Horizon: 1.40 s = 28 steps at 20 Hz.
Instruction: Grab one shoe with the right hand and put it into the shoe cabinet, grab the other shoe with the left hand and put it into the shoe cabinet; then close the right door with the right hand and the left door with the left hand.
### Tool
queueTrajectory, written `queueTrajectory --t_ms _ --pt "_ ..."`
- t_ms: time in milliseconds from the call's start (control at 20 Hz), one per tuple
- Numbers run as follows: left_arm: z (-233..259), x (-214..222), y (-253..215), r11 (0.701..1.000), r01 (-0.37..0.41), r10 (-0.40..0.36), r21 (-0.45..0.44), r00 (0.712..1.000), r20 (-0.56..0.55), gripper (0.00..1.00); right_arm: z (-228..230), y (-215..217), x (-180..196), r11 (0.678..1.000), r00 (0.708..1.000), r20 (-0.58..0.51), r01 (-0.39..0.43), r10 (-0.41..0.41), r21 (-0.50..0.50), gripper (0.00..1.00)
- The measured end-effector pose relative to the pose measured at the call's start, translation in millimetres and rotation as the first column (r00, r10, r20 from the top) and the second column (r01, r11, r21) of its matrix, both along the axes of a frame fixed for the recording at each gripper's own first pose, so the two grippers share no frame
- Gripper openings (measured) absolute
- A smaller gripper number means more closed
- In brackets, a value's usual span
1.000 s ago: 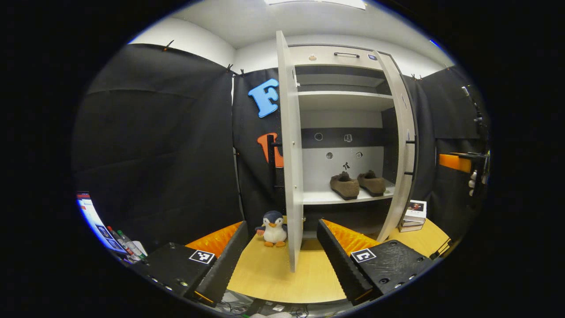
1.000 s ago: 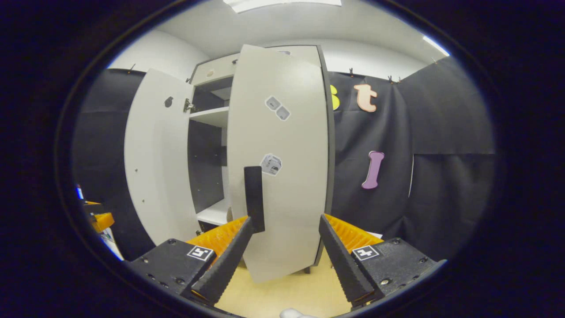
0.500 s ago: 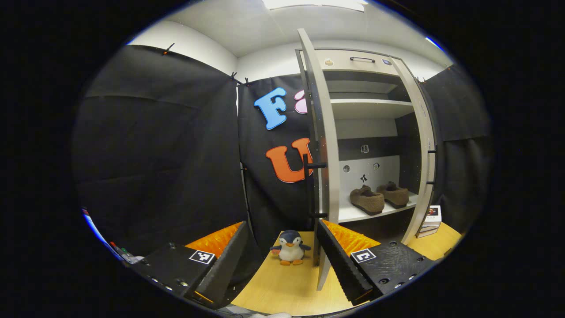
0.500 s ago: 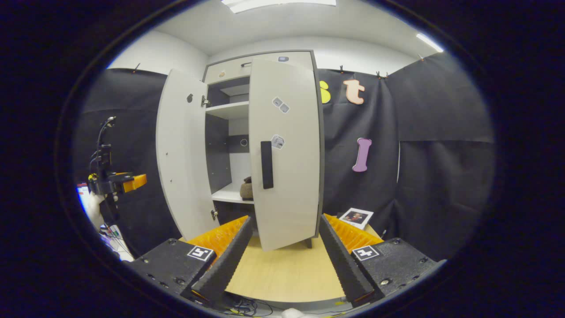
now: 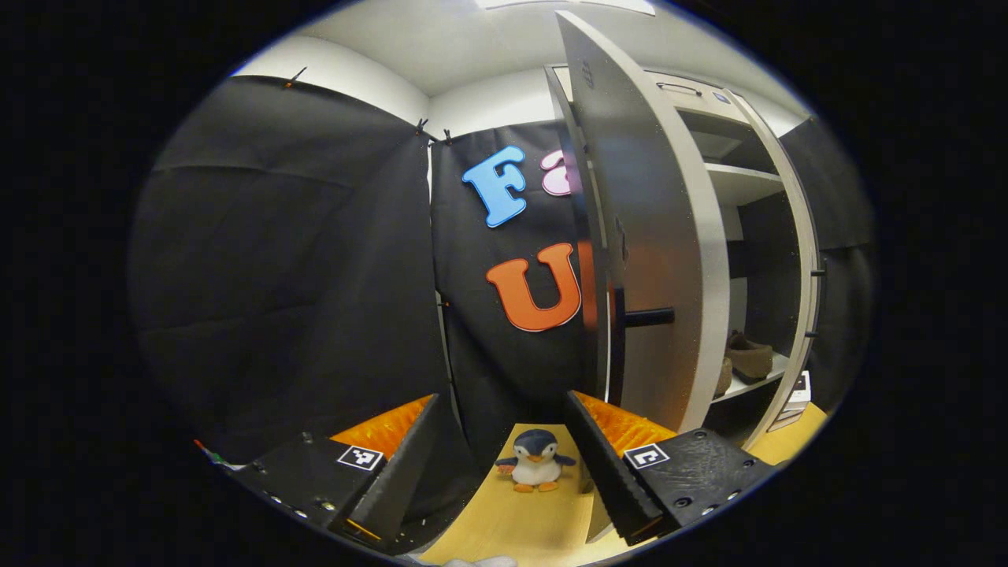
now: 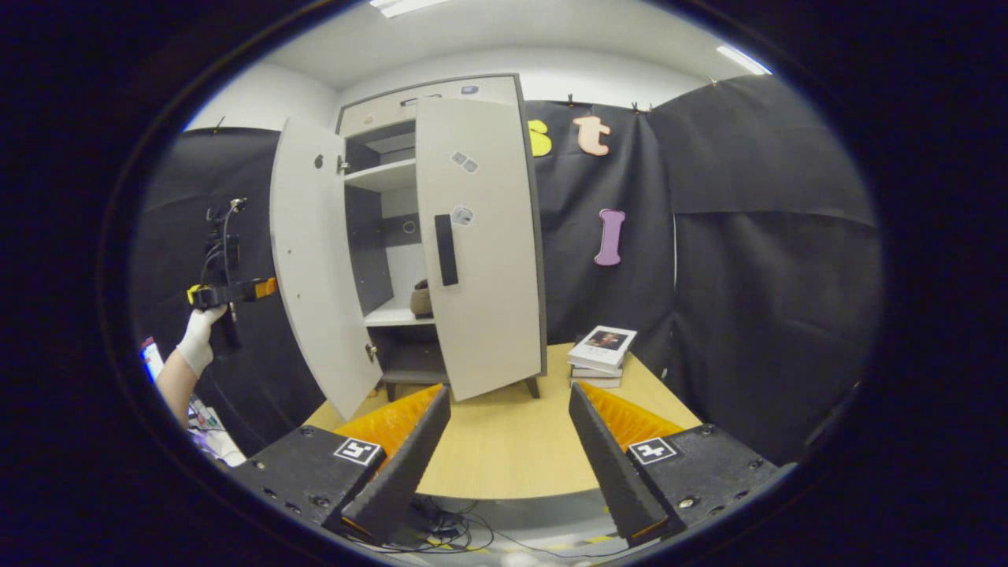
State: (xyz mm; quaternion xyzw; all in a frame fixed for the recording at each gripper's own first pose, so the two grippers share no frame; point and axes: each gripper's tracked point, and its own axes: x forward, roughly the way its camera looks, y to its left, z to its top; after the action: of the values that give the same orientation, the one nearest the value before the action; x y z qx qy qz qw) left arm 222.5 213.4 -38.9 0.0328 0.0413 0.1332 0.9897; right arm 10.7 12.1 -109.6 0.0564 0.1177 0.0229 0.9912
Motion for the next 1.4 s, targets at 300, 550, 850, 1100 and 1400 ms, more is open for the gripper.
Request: queueTrajectory --t_ms 300,550,850,1100,1400 --pt "5 2 -12 0.999 0.013 -0.014 0.05 1.0 0.018 0.89 10 -8 5 1.0 1.0 0.002 -0.006 0.006 -0.022 0.99" --pt "4 2 -30 0.998 0.03 -0.03 0.047 0.999 0.016 0.84 16 -15 1 0.999 1.0 0.016 0.001 -0.001 -0.037 0.99" --pt "2 5 -76 0.996 0.091 -0.091 0.003 0.996 0.021 0.84 14 -20 3 0.998 1.0 0.0 -0.027 0.027 -0.048 0.99" --pt "4 22 -134 0.988 0.155 -0.154 -0.021 0.988 0.014 0.81 19 -39 13 0.999 0.999 0.006 -0.04 0.04 -0.035 0.99" --pt "0 45 -191 0.977 0.202 -0.203 -0.07 0.979 -0.007 0.96 37 -68 30 0.999 0.999 0.033 -0.025 0.027 -0.034 0.99"
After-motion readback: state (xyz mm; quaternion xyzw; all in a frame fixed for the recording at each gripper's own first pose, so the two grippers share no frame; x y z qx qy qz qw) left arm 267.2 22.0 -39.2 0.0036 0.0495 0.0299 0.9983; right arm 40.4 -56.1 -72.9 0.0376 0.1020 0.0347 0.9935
